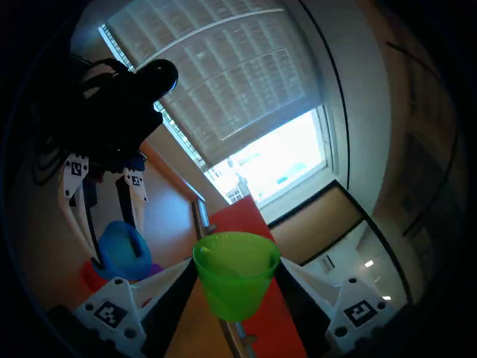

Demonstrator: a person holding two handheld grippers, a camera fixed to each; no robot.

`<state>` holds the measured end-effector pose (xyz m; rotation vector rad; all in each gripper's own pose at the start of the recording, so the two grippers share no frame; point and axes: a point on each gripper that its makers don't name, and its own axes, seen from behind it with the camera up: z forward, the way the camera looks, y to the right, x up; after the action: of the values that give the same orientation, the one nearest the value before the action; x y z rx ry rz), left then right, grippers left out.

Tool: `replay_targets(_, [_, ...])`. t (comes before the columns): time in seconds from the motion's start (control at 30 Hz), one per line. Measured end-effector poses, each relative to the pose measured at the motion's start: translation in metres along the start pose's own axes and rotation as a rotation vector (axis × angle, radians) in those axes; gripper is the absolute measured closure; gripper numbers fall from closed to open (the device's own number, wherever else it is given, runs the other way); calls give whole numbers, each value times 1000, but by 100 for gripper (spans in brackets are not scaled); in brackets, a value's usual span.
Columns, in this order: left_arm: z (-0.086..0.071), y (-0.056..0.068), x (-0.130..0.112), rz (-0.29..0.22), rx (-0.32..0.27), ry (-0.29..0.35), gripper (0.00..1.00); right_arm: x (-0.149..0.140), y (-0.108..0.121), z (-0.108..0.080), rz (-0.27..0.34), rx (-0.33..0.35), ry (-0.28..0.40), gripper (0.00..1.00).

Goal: Pour water

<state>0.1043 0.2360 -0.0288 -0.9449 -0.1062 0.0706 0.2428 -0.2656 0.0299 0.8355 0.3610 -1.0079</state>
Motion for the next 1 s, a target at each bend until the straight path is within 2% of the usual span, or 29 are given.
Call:
replay_targets(0.47, [1, 1, 1, 8, -6, -3, 15, 5, -1, 5, -86, 0, -8, 10])
replay_targets(1.0, [2, 4, -1, 16, -12, -7, 15, 7, 2, 5, -140, -7, -13, 10])
